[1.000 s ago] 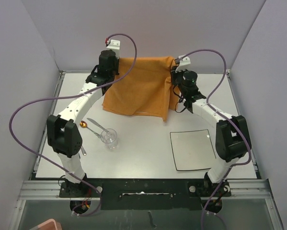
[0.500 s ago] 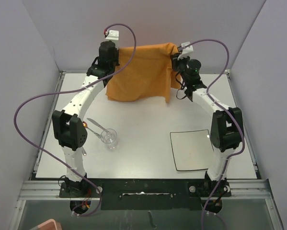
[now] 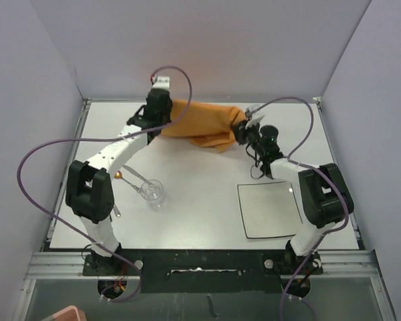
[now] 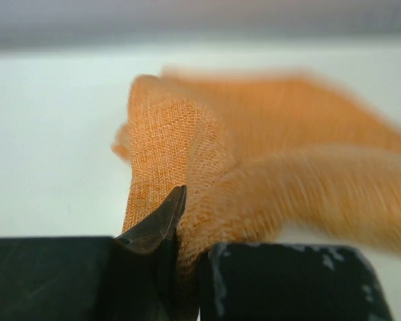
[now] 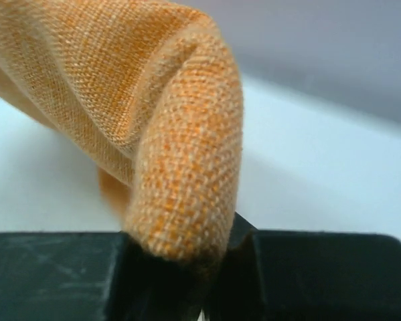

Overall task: Set the dinner table for one person
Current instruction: Flatten out the napkin at the center of the board.

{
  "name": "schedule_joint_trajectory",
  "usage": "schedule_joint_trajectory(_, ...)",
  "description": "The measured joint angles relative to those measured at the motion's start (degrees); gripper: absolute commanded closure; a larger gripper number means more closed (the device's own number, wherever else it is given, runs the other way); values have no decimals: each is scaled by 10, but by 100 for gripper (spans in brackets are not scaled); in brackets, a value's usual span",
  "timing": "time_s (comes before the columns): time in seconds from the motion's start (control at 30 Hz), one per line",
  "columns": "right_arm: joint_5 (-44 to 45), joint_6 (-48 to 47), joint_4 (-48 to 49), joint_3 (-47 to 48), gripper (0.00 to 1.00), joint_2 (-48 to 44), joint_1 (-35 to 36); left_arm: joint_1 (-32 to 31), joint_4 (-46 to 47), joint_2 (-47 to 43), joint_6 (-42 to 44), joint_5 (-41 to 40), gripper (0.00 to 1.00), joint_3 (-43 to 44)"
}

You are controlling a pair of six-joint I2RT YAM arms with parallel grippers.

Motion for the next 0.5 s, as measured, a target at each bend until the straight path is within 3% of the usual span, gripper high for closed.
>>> schedule_joint_trajectory(0.1,33,31,-2,-197,100,-65,51,-54,-40,-60,-65,-26,100,-197)
schedule_joint_trajectory(0.2,48,39,-67,-301,100,-143,131,-145,-150,-106,-140,-49,100,-324)
schedule_joint_trajectory(0.37,44,33,-183,-320,100,-336,203,-278,-304,-214,-239,-85,100,-343)
schedule_joint_trajectory(0.5,31,14,-264,-301,100,-438,202,-291,-391,-308,-287,-100,100,-304)
